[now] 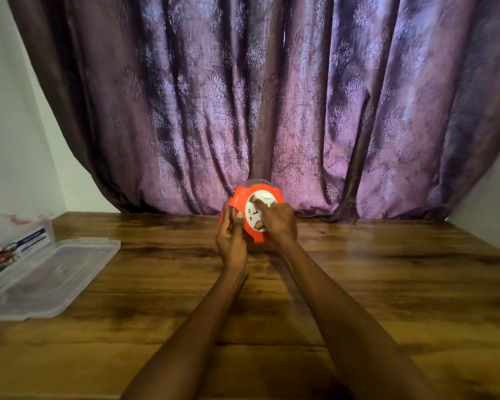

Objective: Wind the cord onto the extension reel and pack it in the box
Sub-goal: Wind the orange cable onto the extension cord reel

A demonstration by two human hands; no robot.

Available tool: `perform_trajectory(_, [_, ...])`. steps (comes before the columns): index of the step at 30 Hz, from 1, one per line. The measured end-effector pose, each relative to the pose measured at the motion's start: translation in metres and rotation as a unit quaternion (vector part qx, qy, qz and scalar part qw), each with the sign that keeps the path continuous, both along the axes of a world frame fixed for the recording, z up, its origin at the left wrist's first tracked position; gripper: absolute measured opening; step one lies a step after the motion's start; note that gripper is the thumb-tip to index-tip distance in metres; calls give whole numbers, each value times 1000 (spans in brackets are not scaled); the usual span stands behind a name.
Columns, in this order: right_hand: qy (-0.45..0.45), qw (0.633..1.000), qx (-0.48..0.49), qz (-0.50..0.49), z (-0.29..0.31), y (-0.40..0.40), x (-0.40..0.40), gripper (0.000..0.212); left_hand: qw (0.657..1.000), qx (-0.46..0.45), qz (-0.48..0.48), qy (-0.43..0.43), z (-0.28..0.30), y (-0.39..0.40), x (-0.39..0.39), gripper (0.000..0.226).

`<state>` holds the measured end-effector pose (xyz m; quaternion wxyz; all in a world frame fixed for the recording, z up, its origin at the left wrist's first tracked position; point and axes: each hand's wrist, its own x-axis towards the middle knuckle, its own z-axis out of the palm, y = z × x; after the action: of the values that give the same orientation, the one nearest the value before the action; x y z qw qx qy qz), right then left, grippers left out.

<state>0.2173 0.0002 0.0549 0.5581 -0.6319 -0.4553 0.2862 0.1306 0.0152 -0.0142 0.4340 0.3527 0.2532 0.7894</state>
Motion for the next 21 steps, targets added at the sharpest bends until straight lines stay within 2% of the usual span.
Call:
perform_trajectory(1, [117, 993, -3, 7, -2, 4, -3, 65, 1000, -4, 10, 8, 1, -2, 0, 59])
perform_trajectory(2, [194, 981, 2, 12, -6, 8, -5, 67, 1000, -3, 17, 20, 3, -5, 0, 59])
perform_trajectory(3, [228, 974, 3, 19, -10, 11, -6, 73, 999, -7, 20, 32, 5, -7, -2, 56])
perform_trajectory(5, [234, 972, 1, 33, -14, 13, -7, 77, 999, -17, 23, 43, 5, -7, -5, 50])
perform_trajectory(8, [213, 976, -16, 49, -13, 17, -2, 71, 999, -35, 15, 38, 6, -4, -9, 50])
perform_trajectory(12, [184, 979, -16, 83, -10, 13, 3, 32, 996, -26, -26, 76, 5, 5, -17, 34])
perform_trajectory(14, [150, 985, 6, 90, -11, 13, 9, 27, 990, -9, -45, 137, 1, 11, -22, 21])
perform_trajectory(16, [95, 990, 18, 105, -11, 12, 19, 30, 985, -17, -52, 162, 0, 9, -25, 13])
perform_trajectory(17, [31, 993, 22, 112, -10, 12, 24, 27, 985, -23, -50, 161, -1, 9, -27, 9])
perform_trajectory(18, [-70, 991, 28, 107, -9, 11, 31, 23, 986, -25, -48, 159, -2, 11, -29, 7])
perform_trajectory(19, [-191, 977, 38, 90, -7, 8, 38, 21, 986, -34, -50, 156, -1, 12, -32, 9])
perform_trajectory(21, [-419, 901, 97, 53, -3, -4, 50, 20, 984, -62, -67, 151, 2, 14, -38, 10])
